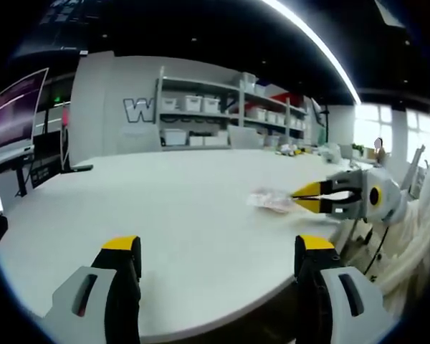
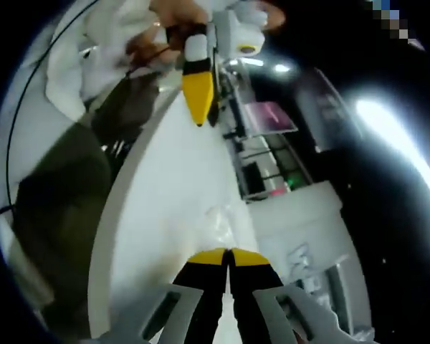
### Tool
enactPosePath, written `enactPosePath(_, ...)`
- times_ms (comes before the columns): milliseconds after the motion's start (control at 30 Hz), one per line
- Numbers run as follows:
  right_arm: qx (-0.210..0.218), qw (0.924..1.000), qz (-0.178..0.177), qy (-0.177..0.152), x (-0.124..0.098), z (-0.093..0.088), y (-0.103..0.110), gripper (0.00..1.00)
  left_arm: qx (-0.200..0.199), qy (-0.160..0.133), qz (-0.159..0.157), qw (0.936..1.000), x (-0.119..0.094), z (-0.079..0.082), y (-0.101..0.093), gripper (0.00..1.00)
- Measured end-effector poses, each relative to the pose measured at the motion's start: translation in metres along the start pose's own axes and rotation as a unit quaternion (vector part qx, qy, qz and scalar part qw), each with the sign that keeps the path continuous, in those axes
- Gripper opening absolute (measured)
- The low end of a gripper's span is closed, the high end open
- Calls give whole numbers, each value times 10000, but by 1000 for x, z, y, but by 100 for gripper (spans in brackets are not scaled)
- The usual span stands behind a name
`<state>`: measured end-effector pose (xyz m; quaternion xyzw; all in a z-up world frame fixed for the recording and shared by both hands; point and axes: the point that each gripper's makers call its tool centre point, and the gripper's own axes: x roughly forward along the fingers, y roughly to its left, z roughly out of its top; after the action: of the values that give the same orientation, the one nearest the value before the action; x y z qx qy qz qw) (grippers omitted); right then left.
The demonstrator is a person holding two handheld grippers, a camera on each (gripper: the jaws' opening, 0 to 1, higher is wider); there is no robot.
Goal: Open the resealable bag by pulling the two sides of the seal apart until the entire bag opening is separated and visibly accessible.
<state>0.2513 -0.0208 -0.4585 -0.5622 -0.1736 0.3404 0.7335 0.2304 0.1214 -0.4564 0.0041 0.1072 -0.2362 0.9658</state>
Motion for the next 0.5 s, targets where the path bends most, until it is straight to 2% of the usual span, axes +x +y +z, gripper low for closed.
enactPosePath(333,432,9990,-83,-17,-10,4,-4,0,-34,-25,-32,10000,0,0,-1,88)
enactPosePath(433,888,9960,4,-100,-12,7,0,0,-43,-45,-46,10000,0,1,-1,87)
enactPosePath(500,1321,9911,60,-164,-12,9,0,0,-47,-50,-78,9999,0,1,-2,87)
